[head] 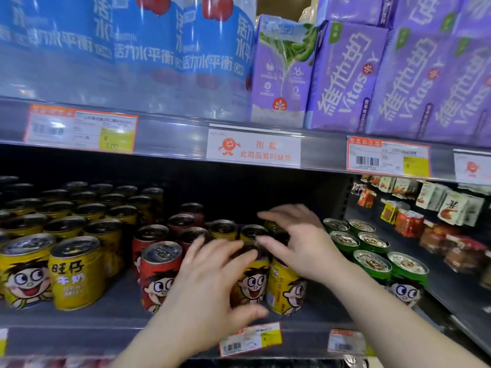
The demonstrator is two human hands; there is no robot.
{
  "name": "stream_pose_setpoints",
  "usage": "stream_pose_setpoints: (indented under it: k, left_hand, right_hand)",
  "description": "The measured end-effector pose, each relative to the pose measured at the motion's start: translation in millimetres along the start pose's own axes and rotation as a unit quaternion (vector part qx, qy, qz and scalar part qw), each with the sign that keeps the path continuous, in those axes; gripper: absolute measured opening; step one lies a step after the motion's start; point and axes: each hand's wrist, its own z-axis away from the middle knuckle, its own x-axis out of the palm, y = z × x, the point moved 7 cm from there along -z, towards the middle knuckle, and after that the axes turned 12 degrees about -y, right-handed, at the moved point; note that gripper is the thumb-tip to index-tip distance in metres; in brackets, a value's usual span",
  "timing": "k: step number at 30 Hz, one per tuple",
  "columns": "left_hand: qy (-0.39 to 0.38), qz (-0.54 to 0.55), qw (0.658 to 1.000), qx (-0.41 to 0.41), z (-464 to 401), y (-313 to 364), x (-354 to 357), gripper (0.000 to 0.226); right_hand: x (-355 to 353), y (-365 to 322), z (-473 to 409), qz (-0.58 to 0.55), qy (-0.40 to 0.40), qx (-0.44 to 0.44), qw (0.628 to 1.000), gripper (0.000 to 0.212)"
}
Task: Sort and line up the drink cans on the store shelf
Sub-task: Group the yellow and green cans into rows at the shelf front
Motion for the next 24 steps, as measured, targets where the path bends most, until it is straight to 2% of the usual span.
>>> stream_pose_setpoints:
  k: [5, 16, 24]
  left_hand:
    - [0.070, 0.024, 0.996, -0.044, 6.8, 1.8, 33.9, 0.098]
    - [0.127, -0.025, 0.991, -0.036, 7.0, -0.6, 37.1, 0.094]
    - [0.164, -0.028, 0.986, -0.020, 8.2, -1.3, 37.3, 0.094]
  right_hand:
    - [13.6, 8.2, -18.0, -0.038, -0.038, -0.021, 0.998, 0.051]
    - [23.2, 10.1, -37.2, -0.035, -0.113, -0.035, 0.992, 0.049]
    - [32.3, 15.3, -67.7, -0.041, -0.093, -0.046, 0.994, 0.043]
